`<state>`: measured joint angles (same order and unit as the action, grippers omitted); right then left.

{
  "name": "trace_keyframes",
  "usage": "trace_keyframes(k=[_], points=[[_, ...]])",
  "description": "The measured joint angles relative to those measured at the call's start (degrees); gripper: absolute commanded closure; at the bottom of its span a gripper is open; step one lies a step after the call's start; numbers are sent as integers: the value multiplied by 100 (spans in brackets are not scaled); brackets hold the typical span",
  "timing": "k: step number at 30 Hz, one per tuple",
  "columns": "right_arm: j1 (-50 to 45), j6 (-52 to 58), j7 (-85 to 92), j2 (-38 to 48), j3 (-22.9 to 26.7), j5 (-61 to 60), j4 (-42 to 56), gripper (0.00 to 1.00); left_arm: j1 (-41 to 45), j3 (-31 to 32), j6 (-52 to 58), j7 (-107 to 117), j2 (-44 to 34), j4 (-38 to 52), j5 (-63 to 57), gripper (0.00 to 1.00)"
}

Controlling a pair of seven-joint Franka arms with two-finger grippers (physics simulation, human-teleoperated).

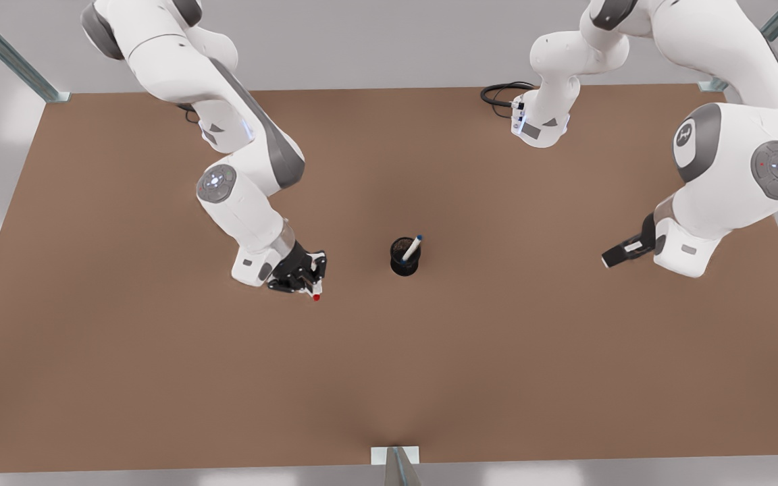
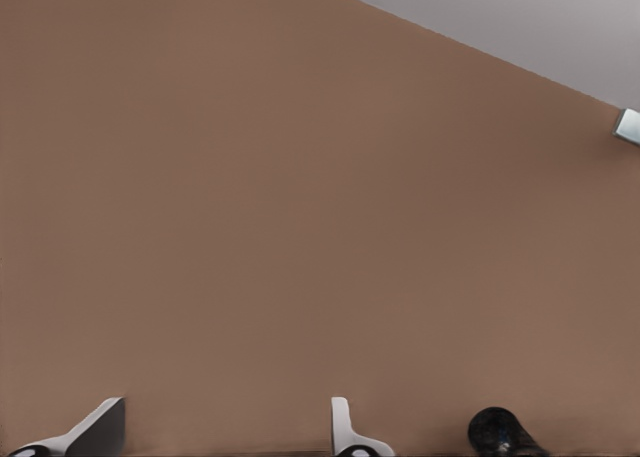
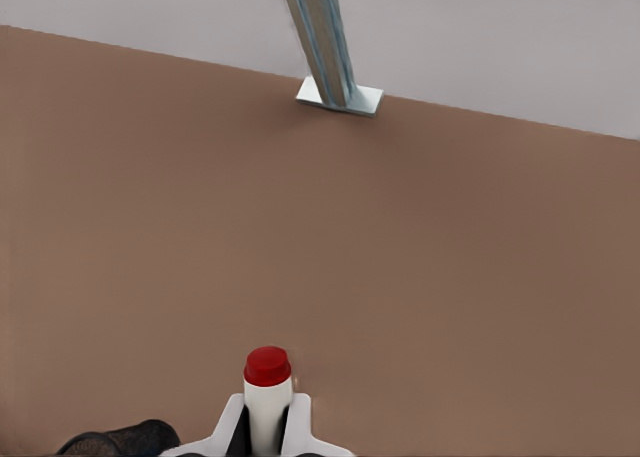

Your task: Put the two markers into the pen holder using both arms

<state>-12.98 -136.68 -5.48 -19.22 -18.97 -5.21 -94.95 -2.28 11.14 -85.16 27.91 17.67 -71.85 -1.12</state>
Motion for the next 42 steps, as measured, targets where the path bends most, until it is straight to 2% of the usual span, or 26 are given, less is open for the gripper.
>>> trace_keyframes(k=[5, 10, 18, 42], points=[[-815, -1181, -192, -261, -16, 16, -98, 79, 56, 4, -51, -711, 473, 41, -36, 0], [-1243, -2711, -380, -377, 7, 77, -752, 79, 41, 0, -148, -1277, 680, 37, -49, 0], [-1513, -4406, -658, -1198, 129, 434, -262, 79, 25, 0, -218, -1909, 825, 36, -59, 0], [-1726, -5729, -1046, -1242, 230, 1013, -1248, 79, 157, 0, -245, -2673, 962, -25, -28, 0]])
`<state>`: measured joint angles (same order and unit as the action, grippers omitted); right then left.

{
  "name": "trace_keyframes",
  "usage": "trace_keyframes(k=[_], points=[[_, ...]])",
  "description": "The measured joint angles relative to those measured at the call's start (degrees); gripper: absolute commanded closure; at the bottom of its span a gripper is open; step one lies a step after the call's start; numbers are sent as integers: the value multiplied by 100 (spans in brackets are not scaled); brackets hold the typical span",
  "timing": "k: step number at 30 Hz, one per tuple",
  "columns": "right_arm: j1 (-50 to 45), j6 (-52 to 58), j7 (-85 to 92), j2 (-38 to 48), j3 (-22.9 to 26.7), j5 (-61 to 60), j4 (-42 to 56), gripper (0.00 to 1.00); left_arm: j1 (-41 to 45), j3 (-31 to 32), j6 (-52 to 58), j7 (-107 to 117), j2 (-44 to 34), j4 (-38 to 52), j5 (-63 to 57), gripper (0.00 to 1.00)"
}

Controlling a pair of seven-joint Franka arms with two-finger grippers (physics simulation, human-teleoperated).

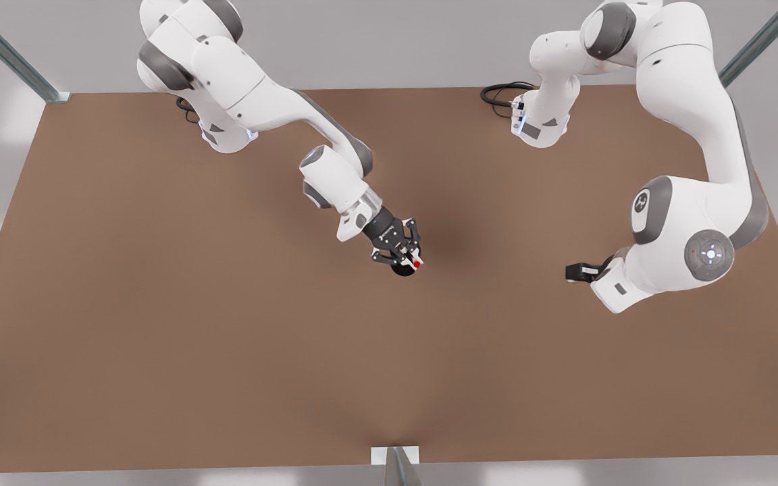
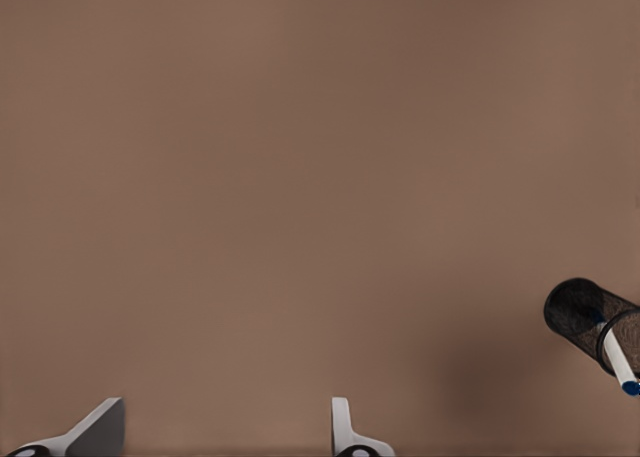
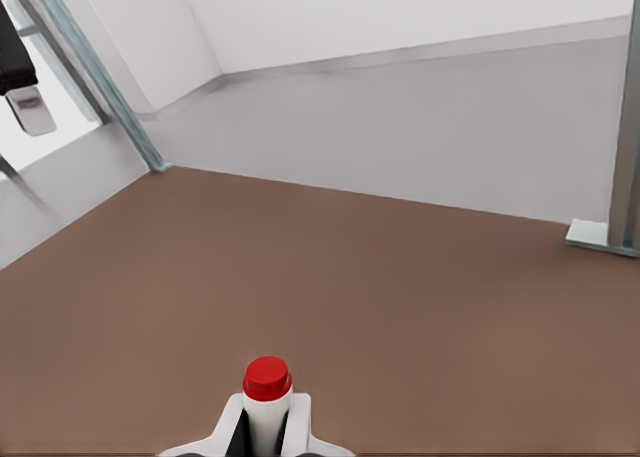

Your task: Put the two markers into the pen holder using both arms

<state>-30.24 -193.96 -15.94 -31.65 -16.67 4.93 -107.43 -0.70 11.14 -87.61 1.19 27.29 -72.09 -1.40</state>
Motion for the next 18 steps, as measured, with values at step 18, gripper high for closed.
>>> trace_keyframes(k=[18], points=[[-65, -574, -21, 259, -1, 31, -1217, 66, 71, 0, 8, -7, 110, -9, 3, 0]])
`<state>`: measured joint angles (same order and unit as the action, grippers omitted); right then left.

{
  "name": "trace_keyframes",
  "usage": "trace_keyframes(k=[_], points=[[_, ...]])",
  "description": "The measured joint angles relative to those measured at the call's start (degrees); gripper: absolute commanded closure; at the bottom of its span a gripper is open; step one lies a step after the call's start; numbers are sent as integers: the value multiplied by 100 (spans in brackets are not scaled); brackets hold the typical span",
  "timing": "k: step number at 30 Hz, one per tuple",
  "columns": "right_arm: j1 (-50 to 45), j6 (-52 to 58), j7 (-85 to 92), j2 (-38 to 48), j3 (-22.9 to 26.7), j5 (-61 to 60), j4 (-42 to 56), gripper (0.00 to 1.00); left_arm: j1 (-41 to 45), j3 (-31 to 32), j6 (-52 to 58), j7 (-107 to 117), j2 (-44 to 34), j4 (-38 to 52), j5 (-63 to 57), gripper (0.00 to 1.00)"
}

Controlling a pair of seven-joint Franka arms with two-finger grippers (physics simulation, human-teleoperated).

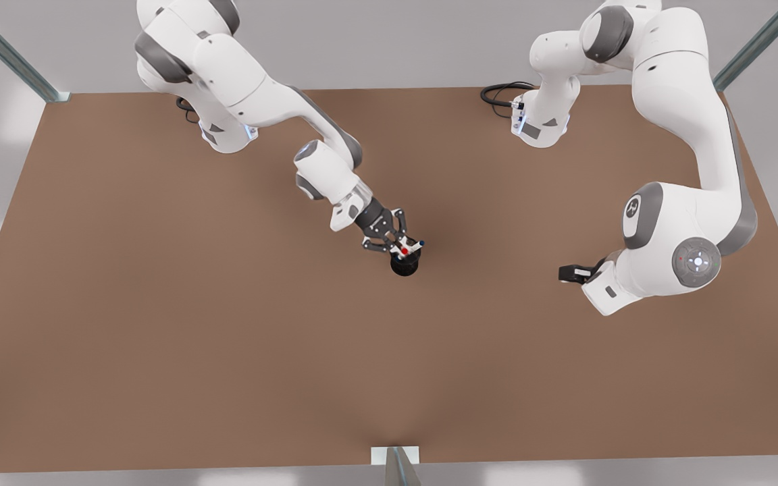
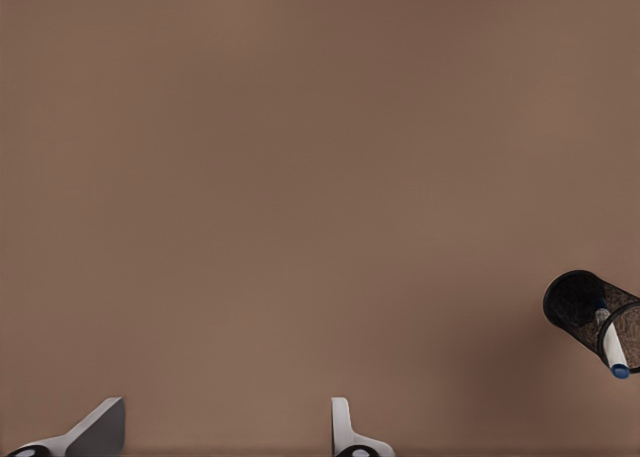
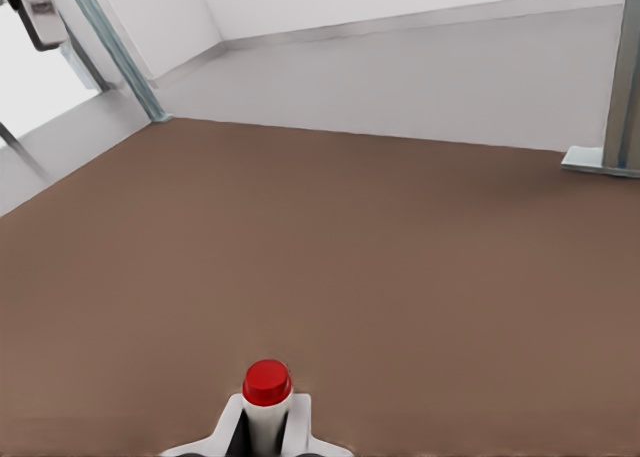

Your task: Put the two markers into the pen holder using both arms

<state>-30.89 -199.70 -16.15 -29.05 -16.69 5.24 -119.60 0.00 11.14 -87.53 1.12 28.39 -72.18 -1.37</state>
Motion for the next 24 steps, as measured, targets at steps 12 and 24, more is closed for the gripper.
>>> trace_keyframes(k=[12, 24], points=[[2163, 4142, 64, 2353, 347, 157, 2130, 0, 188, 9, 19, 61, -27, 45, -16, 0], [2371, 9586, 497, 1215, 1674, -246, 4441, 0, -337, -2, 103, 188, -400, 54, -19, 0]])
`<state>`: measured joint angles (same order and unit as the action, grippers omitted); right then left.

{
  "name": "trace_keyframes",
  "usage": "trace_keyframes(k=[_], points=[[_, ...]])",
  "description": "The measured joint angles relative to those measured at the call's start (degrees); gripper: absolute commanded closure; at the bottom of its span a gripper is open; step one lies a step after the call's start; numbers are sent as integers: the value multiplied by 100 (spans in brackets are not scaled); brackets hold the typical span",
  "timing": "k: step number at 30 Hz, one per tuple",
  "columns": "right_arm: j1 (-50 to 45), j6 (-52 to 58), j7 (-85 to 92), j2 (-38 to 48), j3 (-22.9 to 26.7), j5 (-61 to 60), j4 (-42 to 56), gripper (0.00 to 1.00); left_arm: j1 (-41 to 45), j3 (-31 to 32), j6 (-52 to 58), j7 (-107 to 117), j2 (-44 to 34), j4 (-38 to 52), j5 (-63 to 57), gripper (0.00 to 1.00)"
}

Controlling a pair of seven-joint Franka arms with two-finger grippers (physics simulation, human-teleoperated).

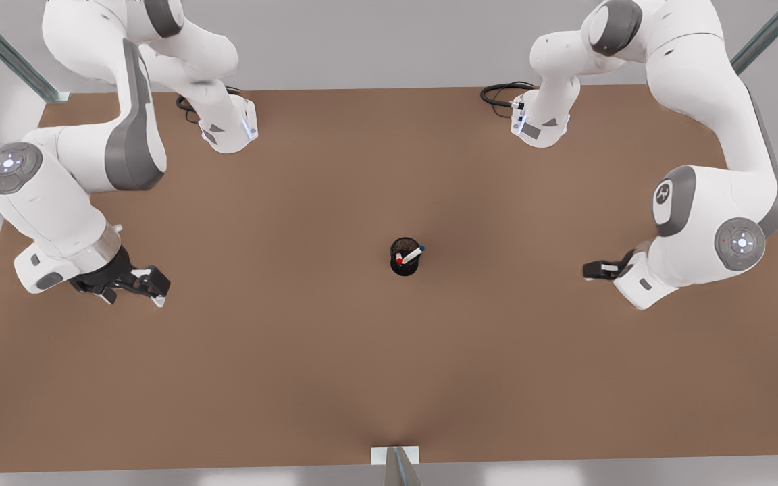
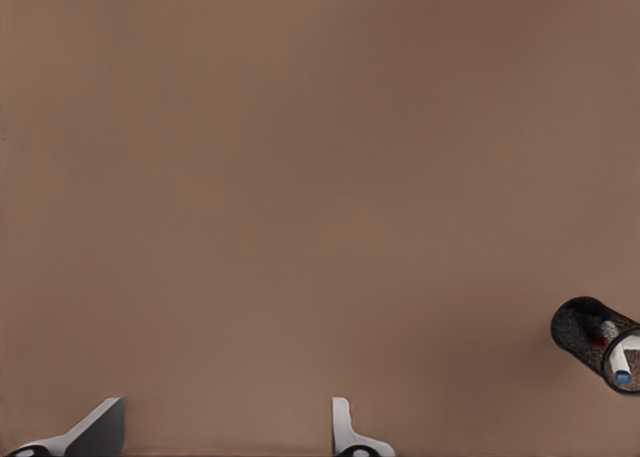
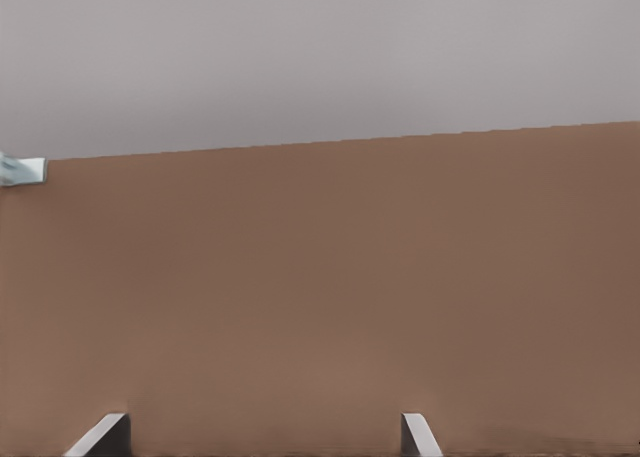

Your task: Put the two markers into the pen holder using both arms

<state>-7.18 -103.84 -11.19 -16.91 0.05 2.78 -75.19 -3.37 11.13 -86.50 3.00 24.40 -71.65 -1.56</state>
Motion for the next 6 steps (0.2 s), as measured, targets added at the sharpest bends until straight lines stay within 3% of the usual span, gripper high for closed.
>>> trace_keyframes(k=[6], points=[[75, 583, 181, -32, 5, -89, -45, 0, -23, 1, 105, 31, -204, 0, 1, 0]])
